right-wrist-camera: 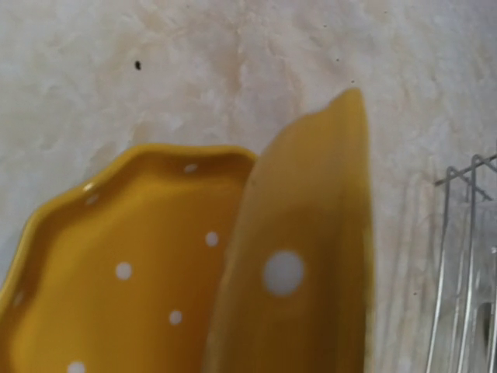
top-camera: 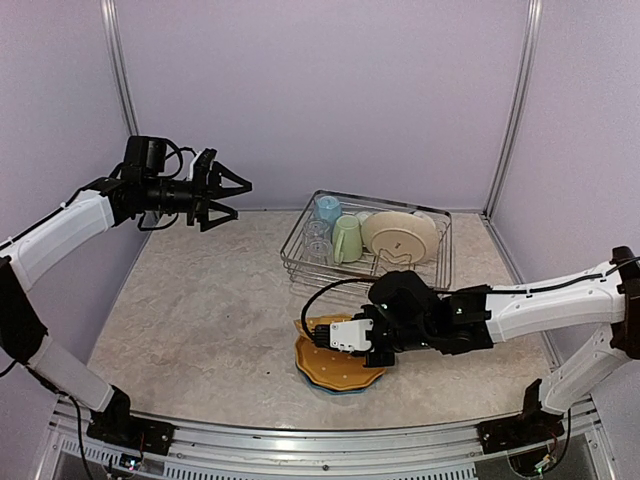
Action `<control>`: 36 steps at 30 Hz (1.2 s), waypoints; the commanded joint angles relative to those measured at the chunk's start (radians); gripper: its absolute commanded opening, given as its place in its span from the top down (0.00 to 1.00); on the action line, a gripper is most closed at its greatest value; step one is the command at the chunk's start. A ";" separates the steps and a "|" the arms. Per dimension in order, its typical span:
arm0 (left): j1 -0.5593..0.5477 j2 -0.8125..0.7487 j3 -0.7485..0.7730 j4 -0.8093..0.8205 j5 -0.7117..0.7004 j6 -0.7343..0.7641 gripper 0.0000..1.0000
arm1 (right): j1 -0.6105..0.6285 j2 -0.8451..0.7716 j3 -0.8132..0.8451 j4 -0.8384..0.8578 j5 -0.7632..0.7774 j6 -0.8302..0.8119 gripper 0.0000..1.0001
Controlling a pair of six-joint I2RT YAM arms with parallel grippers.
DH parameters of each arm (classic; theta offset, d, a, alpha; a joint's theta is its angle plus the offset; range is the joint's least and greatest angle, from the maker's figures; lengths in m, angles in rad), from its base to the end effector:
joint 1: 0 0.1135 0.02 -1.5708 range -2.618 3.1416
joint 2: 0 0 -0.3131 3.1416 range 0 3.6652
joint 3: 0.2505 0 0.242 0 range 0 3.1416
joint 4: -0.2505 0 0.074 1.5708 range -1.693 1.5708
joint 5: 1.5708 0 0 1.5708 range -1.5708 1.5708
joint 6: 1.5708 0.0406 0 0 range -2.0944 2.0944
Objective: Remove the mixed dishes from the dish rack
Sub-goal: Place the plate with another plate, then grab the plate from the dish rack.
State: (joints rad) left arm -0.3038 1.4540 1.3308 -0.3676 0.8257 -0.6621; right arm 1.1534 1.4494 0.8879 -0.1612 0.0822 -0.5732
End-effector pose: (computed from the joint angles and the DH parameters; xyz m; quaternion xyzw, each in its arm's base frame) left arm 0.2898 -0.1221 0.4073 0.0630 0.8098 -0.5235 0.2573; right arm 0.1240 0.2714 0.2745 -0.6811 0.6047 0.0817 0.4046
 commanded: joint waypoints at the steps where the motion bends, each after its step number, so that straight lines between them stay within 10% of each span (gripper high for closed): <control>1: -0.009 0.003 0.007 -0.012 -0.005 0.023 0.01 | 0.020 0.038 -0.056 0.132 0.088 0.036 1.00; 21: -0.017 -0.003 0.006 -0.011 -0.006 0.026 0.01 | 0.040 -0.001 -0.118 0.038 -0.180 0.081 0.44; 25: -0.018 -0.004 0.007 -0.013 -0.008 0.025 0.01 | 0.050 -0.012 -0.110 0.013 -0.180 0.099 0.01; 36: -0.020 -0.011 0.008 -0.017 -0.017 0.027 0.01 | 0.055 -0.226 -0.117 0.058 0.021 0.300 0.00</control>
State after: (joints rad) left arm -0.3161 1.4540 1.3308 -0.3691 0.8211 -0.6514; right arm 1.1973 1.3106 0.7639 -0.1360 -0.0341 -0.3935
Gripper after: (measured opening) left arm 0.990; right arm 0.997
